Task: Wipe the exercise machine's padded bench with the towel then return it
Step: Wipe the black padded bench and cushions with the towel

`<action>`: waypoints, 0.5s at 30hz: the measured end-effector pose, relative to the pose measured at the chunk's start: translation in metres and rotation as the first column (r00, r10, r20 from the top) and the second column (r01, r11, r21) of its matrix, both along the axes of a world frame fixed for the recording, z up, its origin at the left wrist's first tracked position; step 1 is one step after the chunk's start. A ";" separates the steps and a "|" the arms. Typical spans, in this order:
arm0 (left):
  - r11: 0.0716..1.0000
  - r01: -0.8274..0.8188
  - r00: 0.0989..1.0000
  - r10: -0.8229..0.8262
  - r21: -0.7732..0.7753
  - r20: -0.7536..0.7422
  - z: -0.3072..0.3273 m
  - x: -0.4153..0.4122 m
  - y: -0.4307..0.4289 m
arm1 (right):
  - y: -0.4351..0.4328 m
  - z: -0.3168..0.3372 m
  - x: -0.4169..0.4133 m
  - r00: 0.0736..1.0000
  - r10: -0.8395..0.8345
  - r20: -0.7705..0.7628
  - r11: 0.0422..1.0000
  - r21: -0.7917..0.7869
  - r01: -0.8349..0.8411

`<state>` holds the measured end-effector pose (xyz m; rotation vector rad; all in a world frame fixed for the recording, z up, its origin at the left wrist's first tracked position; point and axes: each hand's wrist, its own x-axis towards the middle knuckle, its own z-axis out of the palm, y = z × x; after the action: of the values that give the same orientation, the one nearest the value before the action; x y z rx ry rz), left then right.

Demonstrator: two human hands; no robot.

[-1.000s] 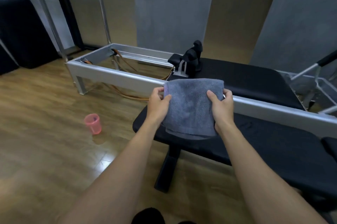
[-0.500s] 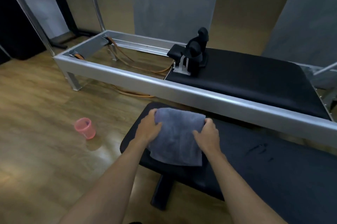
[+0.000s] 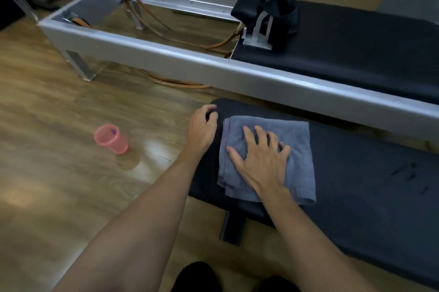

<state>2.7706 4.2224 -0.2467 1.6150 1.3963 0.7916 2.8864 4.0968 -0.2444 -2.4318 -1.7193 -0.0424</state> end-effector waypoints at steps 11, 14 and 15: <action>0.982 0.010 0.943 0.054 -0.189 0.327 -0.011 0.005 0.046 | 0.046 -0.016 -0.008 0.994 -0.006 0.106 0.988 0.152 -0.011; 0.963 -0.005 0.880 0.131 -0.268 0.456 -0.017 0.002 0.054 | 0.093 -0.016 0.000 0.995 0.015 0.095 0.990 0.140 -0.028; 0.953 -0.009 0.848 0.168 -0.303 0.502 -0.020 0.002 0.055 | 0.110 -0.016 0.005 0.996 0.022 0.086 0.989 0.141 -0.034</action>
<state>2.7727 4.2773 -0.2670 1.0059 1.1257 0.9458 2.8910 4.2064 -0.2603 -2.3329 -1.7209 -0.2588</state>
